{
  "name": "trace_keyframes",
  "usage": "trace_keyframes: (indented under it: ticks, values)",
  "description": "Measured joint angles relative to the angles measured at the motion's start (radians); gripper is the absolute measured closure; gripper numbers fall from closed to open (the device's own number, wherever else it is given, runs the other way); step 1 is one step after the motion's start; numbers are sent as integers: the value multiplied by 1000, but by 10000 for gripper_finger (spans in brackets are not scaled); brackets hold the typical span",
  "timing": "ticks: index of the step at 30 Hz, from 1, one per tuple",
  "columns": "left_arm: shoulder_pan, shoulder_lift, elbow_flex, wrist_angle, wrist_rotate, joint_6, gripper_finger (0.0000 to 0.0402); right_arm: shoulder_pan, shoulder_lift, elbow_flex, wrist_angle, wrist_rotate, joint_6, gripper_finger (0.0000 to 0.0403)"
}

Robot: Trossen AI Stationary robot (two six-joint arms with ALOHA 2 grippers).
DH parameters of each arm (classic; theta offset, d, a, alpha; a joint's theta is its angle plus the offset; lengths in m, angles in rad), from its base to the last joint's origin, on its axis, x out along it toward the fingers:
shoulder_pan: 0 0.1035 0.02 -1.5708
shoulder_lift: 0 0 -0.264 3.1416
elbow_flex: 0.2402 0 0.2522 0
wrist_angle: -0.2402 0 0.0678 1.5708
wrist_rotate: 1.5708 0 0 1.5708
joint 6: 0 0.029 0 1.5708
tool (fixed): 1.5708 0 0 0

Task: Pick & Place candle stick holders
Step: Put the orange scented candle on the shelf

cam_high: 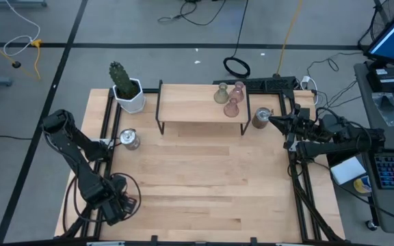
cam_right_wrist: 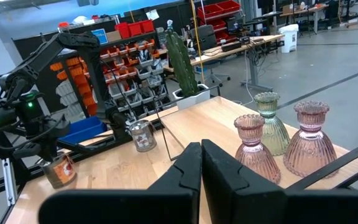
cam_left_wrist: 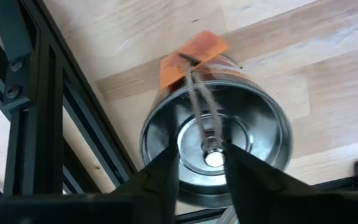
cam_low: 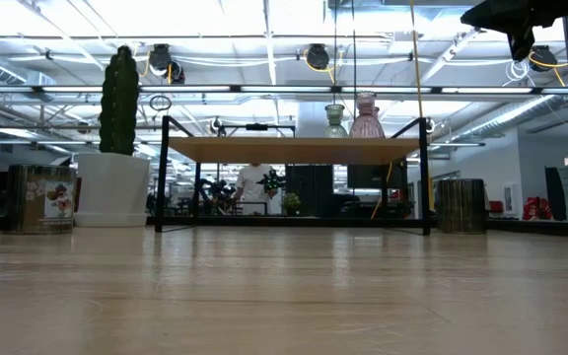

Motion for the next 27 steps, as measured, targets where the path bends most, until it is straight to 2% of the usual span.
trace_keyframes:
  ticks: [4, 9, 27]
  values:
    - [-1, 0, 0, 11, -42, 20, 327, 0, 0, 0, 0, 0, 0, 399]
    - [-1, 0, -1, 12, -58, 25, 353, 0, 0, 0, 0, 0, 0, 399]
    - [0, 0, -1, 11, -66, 25, 367, 0, 0, 0, 0, 0, 0, 399]
